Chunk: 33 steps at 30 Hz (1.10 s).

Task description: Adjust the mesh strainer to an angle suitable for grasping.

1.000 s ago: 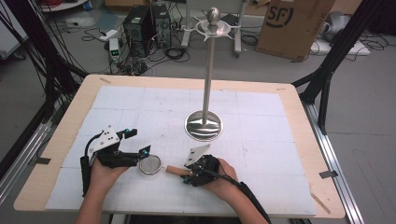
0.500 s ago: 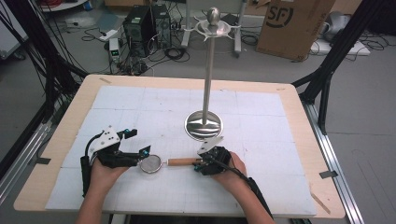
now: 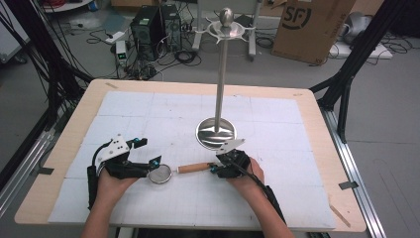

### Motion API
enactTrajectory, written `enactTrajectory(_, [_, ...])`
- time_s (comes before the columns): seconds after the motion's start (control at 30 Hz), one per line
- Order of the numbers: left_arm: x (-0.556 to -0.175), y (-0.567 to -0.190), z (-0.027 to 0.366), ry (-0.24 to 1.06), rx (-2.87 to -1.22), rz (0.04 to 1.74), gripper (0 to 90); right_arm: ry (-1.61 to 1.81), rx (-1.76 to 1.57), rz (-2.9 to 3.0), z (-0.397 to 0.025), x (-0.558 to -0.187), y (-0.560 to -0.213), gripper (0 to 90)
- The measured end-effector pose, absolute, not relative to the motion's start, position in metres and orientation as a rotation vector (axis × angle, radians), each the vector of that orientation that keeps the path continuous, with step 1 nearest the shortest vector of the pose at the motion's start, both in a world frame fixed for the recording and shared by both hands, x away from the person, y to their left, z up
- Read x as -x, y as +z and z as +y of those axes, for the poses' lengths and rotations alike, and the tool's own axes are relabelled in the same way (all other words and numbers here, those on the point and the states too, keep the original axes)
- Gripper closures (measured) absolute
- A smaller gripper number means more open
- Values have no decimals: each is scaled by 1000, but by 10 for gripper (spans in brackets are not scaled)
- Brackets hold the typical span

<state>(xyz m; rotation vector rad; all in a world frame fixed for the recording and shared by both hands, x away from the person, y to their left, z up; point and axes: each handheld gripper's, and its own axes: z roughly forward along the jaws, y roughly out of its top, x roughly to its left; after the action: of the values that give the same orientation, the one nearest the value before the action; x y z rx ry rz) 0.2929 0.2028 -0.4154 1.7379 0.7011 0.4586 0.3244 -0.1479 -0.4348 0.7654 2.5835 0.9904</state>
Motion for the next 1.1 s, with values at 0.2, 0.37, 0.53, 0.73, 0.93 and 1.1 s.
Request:
enactTrajectory(0.2, [-293,-416,204,452,-1739,706,172,1090,-783,2594,-162,-317,-425,506])
enactTrajectory(0.37, [-293,-416,203,449,-1751,705,172,1163,-790,2552,-187,-305,-411,487])
enactTrajectory(0.53, [-294,-417,202,435,-1764,709,175,1224,-795,2498,-211,-288,-405,465])
enactTrajectory(0.73, [-294,-419,196,417,-1788,704,176,1236,-833,2438,-236,-276,-405,441])
enactTrajectory(0.93, [-295,-422,189,413,-1824,679,176,1300,-914,2359,-260,-278,-401,397])
enactTrajectory(1.1, [-295,-421,191,415,-1818,682,175,1317,-907,2342,-263,-281,-402,358])
